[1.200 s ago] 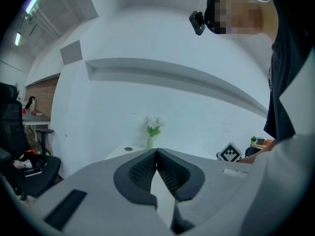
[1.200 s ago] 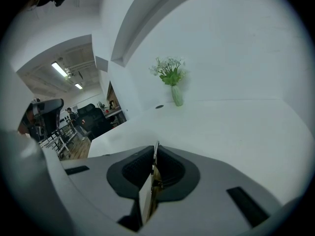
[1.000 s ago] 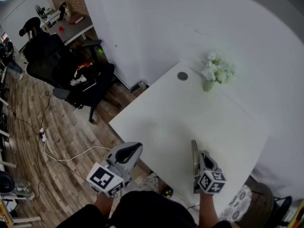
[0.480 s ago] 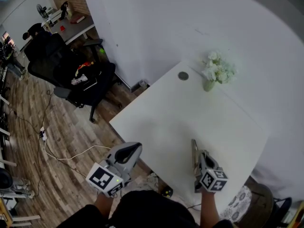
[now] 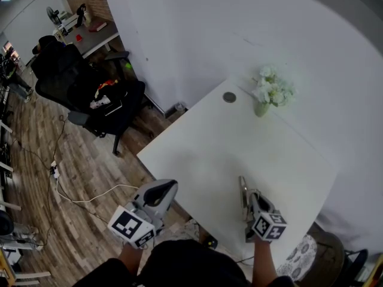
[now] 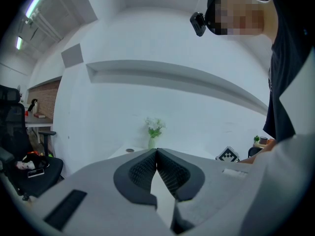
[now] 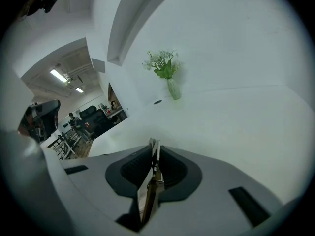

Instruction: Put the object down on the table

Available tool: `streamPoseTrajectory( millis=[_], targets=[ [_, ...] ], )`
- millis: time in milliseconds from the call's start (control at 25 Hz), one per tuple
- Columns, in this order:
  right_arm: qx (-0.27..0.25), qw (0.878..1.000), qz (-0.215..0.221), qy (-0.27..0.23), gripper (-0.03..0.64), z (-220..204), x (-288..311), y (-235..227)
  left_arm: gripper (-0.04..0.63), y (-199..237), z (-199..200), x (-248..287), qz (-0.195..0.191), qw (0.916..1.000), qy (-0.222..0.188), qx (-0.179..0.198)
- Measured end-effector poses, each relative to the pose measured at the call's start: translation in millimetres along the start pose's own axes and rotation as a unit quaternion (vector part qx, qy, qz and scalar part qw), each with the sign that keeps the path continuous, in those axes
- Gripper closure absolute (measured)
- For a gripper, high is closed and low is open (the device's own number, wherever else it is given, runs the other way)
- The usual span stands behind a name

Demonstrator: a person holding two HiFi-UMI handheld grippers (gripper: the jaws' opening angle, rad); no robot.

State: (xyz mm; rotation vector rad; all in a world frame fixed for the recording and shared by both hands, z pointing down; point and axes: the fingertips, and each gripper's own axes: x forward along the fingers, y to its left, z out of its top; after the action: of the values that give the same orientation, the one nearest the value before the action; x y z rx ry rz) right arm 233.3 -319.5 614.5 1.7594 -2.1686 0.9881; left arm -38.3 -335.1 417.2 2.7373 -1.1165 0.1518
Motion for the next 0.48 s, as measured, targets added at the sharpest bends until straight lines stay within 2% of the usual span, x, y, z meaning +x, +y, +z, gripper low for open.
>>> streamPoseTrajectory(
  millis=[480],
  targets=[
    [-0.017, 1.000, -0.022, 0.009, 0.537, -3.8, 2.3, -10.3, 0.595, -2.7, 3.4, -1.1, 0.002, 1.0000, -0.004, 0.005]
  ],
)
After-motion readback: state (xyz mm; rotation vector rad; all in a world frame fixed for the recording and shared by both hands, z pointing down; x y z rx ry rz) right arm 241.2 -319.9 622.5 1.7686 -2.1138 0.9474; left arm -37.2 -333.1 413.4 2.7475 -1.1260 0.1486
